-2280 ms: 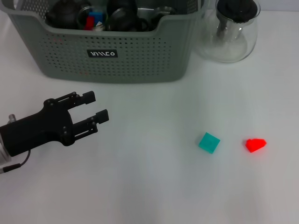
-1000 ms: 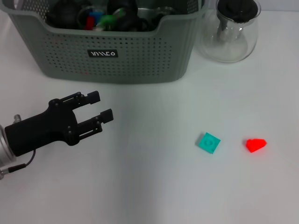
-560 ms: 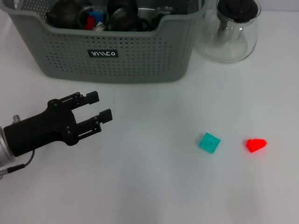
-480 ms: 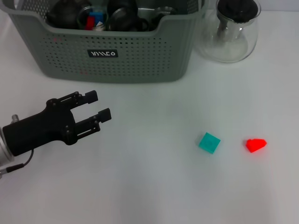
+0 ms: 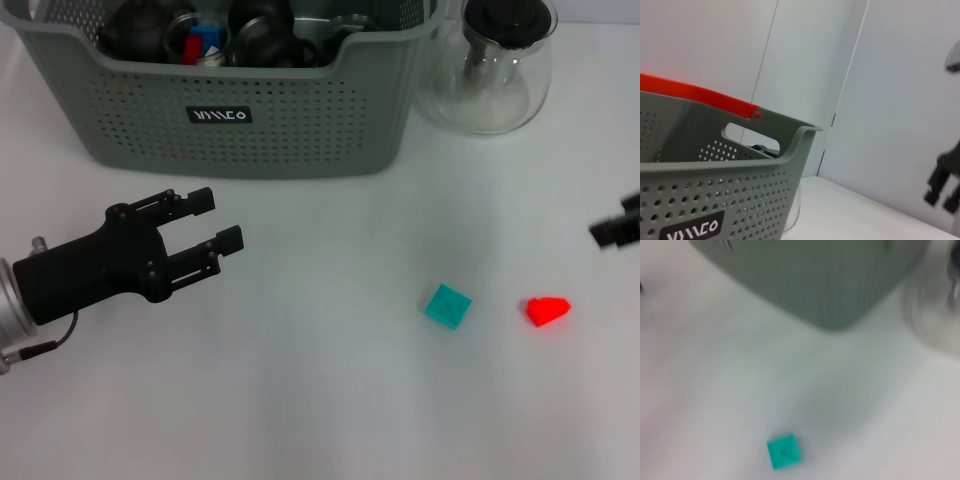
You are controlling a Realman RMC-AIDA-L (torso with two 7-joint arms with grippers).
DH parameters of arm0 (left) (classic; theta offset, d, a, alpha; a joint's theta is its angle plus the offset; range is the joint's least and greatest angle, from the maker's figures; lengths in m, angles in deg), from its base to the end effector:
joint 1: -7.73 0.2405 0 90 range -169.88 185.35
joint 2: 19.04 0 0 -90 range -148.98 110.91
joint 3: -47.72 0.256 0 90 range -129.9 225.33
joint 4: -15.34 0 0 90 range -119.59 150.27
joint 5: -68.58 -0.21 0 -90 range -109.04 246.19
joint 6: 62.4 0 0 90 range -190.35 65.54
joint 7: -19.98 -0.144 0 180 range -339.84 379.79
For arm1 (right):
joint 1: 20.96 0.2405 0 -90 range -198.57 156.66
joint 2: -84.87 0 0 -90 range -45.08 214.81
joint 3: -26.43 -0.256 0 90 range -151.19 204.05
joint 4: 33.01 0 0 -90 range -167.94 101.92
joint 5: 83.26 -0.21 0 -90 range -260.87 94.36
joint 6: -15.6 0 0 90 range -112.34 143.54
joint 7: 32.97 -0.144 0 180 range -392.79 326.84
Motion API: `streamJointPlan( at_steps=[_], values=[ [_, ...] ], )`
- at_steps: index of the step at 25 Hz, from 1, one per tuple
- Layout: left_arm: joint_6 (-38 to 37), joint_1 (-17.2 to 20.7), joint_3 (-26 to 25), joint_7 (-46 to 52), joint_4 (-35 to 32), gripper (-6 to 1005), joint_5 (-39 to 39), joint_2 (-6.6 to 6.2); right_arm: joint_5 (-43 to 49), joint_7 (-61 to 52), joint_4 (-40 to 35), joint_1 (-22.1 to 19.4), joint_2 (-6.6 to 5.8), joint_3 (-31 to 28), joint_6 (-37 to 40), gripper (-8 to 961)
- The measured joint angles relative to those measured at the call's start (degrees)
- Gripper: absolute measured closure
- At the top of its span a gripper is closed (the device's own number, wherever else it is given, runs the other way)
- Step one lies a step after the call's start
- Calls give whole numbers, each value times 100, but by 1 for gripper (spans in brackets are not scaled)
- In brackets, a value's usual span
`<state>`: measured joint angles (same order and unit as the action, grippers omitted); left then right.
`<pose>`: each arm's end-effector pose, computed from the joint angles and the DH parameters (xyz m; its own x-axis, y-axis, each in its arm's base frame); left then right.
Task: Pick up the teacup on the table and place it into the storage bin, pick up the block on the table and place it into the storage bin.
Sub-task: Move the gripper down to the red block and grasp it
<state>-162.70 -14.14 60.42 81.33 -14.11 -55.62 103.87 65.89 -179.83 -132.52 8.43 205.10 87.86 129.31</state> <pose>-0.3081 0.2519 -0.0113 0.6356 0.2936 0.7140 0.5624 -0.8096 -0.1678 0.1786 0.3078 0.0865 0.6545 -0.7473 0.1147 -0.6407 -0.6287 -0.4408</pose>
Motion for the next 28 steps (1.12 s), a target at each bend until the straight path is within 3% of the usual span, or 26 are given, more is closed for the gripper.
streamJointPlan(
  at_steps=[5,17,28],
  values=[
    [13,-7,-18,0,1,341,-14,5,312,-244,973,-13,10,349,-285,423],
    [107,-11,11,0,10,342,-28,14,623,-328,2662,223,8,960,-1424,426],
    [107,-19,11,0,10,342,-20,14,656,-417,3081,439,4,1266,-1866,440]
  ],
)
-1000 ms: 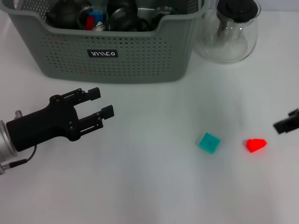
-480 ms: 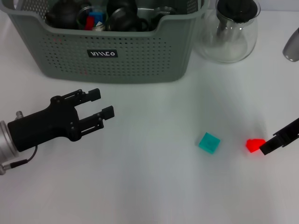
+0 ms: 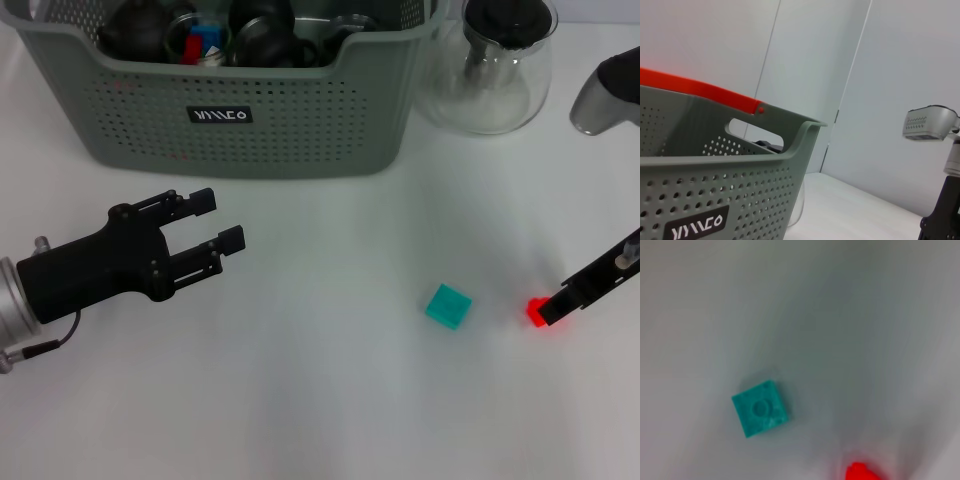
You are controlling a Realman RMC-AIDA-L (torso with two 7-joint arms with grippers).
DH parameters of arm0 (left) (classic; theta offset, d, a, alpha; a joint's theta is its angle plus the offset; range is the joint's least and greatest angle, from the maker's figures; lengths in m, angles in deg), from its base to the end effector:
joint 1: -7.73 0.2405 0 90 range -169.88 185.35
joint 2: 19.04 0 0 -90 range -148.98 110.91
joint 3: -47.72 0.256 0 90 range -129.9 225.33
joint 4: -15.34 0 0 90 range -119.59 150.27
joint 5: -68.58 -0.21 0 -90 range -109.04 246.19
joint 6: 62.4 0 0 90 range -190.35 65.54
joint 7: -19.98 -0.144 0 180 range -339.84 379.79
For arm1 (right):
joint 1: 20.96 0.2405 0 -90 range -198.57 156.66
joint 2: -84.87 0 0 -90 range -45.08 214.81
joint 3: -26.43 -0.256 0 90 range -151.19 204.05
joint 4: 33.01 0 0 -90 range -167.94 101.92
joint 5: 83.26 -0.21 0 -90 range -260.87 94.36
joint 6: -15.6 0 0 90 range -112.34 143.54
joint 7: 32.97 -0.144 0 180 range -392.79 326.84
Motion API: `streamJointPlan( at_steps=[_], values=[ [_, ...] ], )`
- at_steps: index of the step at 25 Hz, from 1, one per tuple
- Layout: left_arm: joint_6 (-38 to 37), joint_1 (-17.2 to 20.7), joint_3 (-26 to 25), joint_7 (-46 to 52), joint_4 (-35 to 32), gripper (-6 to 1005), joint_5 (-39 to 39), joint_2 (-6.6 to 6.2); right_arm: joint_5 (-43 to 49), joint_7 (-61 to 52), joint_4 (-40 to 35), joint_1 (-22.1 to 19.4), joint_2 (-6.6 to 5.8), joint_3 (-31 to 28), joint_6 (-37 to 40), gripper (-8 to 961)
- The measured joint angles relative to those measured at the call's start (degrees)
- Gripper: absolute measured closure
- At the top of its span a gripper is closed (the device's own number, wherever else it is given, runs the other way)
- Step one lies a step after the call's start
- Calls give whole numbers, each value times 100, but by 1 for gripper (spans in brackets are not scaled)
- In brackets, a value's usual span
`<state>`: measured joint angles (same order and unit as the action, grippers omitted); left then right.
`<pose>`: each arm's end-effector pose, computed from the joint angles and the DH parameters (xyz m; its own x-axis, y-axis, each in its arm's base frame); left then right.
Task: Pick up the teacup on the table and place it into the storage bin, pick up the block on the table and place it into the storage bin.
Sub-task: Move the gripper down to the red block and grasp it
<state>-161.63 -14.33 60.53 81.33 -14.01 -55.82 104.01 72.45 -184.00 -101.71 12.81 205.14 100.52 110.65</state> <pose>-0.3088 0.2537 -0.0136 0.6405 0.2999 0.7070 0.5678 -0.8048 -0.1730 0.2327 0.3328 -0.0028 0.4823 -0.8271 0.2886 -0.6978 -0.5619 -0.4443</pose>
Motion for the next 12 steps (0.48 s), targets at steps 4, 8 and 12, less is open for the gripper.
streamJointPlan(
  at_steps=[4,8,12],
  values=[
    [4,0,1,0,0,342,6,0,3,-3,182,83,-1,104,-106,445],
    [8,0,-11,0,0,342,-7,0,4,-44,331,161,3,213,-188,450],
    [9,5,-15,0,0,342,-12,0,4,-89,377,188,5,305,-219,455]
  ],
)
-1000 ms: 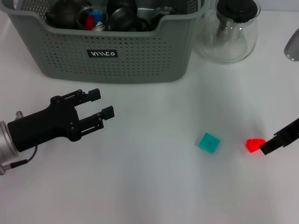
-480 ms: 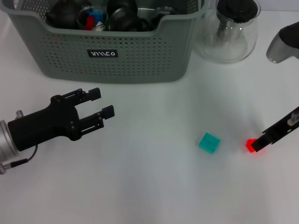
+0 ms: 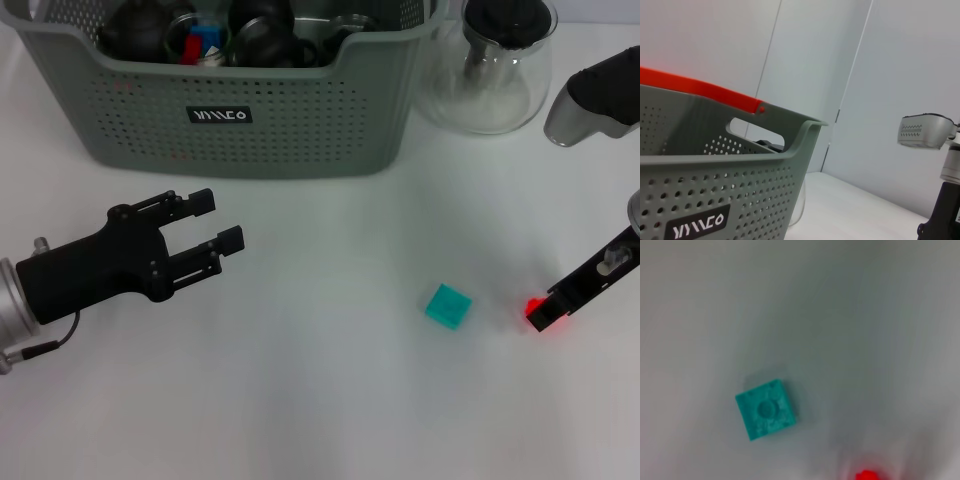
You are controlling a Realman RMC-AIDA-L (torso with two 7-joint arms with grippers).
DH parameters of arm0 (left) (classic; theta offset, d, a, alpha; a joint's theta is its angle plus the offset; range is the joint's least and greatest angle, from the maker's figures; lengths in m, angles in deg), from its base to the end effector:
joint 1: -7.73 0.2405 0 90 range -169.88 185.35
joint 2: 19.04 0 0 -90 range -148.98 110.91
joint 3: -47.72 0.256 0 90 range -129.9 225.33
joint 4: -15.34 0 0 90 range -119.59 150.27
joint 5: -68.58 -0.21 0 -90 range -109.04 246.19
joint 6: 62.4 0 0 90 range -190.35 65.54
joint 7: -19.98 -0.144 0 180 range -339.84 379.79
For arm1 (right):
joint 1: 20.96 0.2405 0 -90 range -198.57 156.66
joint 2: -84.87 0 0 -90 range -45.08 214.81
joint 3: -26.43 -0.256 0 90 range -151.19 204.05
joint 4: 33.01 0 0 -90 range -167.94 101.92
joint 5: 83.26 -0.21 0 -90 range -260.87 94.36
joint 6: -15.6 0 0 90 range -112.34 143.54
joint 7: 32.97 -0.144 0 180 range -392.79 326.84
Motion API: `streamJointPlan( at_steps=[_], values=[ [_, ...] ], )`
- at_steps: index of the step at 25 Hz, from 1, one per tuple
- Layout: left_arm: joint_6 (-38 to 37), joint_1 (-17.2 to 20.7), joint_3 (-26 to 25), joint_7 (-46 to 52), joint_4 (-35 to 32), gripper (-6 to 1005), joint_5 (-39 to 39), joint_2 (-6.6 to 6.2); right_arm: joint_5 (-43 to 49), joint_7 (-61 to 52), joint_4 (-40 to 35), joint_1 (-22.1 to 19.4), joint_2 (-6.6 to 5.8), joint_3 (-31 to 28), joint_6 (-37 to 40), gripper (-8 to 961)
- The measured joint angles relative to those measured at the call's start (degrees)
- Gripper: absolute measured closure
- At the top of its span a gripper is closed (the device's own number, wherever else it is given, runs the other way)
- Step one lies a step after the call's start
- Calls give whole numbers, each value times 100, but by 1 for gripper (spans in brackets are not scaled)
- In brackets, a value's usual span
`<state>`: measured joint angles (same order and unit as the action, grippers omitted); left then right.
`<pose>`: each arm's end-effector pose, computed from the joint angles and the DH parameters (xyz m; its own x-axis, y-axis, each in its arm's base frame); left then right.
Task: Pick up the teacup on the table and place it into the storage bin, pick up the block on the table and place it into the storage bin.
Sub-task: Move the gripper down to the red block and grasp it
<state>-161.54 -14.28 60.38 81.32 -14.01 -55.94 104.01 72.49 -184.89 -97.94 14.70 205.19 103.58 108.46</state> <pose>-0.3094 0.2534 -0.0135 0.6404 0.3014 0.7064 0.5701 -0.8029 -0.1743 0.2307 0.3355 -0.0172 0.4841 -0.8107 0.3292 -0.6788 -0.5853 -0.4434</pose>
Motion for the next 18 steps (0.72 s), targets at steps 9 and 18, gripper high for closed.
streamJointPlan(
  at_steps=[9,18],
  values=[
    [0,15,-10,0,0,342,-3,0,186,-225,8,26,0,48,-96,467],
    [29,35,-18,0,0,341,-3,0,263,-294,-17,28,9,118,-138,479]
  ],
)
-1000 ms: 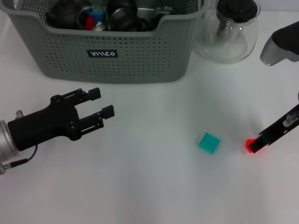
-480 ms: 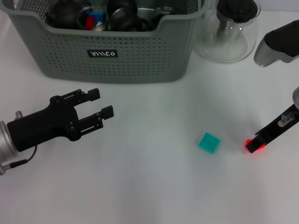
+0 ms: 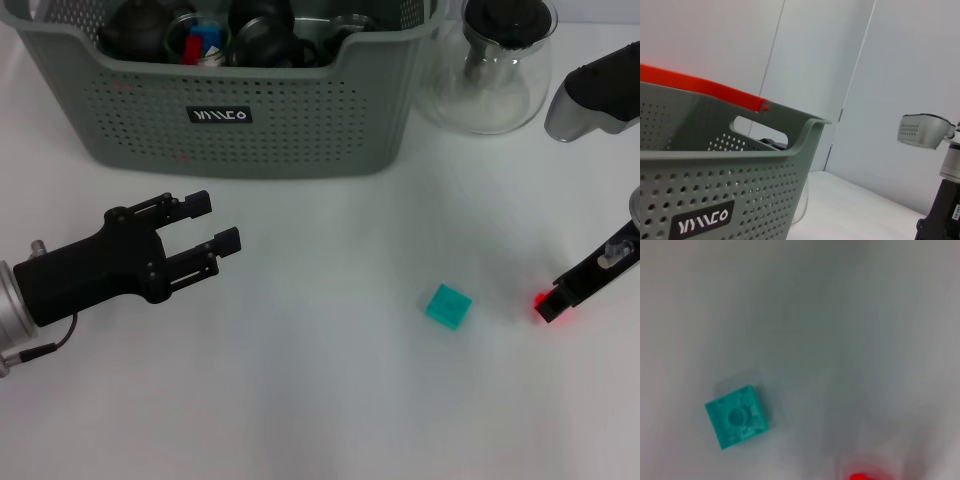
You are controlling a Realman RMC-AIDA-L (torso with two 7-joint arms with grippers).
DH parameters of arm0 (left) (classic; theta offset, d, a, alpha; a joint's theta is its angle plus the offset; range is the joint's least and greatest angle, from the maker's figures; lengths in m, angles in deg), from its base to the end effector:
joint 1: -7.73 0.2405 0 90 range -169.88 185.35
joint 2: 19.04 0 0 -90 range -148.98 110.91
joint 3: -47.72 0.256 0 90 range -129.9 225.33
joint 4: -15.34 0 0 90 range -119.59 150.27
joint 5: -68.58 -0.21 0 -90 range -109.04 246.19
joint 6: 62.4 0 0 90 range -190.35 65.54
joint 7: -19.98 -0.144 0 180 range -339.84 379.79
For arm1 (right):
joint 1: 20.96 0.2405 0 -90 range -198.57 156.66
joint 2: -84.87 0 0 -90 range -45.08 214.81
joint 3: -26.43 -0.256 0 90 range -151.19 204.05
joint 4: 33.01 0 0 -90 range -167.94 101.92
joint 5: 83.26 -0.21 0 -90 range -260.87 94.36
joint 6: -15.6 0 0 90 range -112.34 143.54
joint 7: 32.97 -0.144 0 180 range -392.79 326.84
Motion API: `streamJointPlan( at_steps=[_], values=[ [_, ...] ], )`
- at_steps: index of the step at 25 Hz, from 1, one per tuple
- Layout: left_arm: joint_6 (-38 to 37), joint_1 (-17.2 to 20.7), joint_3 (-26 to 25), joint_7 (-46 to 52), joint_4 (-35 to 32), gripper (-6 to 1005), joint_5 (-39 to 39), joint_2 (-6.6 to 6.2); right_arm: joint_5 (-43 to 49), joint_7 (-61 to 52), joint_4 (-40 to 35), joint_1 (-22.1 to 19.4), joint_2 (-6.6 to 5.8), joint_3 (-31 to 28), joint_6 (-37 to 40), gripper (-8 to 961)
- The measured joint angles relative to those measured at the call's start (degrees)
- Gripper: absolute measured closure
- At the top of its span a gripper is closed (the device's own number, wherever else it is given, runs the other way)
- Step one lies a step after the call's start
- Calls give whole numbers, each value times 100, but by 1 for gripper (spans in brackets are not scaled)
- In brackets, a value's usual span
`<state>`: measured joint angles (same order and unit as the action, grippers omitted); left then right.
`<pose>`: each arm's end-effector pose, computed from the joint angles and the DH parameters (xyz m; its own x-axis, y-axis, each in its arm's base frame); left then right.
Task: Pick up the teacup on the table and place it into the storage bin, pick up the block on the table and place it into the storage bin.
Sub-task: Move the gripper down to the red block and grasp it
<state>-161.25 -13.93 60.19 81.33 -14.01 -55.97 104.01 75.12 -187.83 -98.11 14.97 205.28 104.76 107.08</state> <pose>-0.3118 0.2520 -0.0134 0.6386 0.3063 0.7059 0.5789 -0.7956 -0.1785 0.2323 0.3397 -0.0165 0.4608 -0.8283 0.3187 -0.6599 -0.5599 -0.5010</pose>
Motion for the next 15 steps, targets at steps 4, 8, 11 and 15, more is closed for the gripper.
streamJointPlan(
  at_steps=[4,8,11,15],
  values=[
    [22,1,6,0,1,341,0,0,4,10,26,4,0,22,-5,484],
    [23,-18,13,0,8,341,0,0,16,4,-11,-22,0,101,-43,489],
    [24,-22,16,0,9,341,0,0,-16,15,-127,-72,-1,122,-70,493],
    [24,-21,19,0,9,341,0,0,-52,27,-195,-93,-7,120,-30,500]
  ],
)
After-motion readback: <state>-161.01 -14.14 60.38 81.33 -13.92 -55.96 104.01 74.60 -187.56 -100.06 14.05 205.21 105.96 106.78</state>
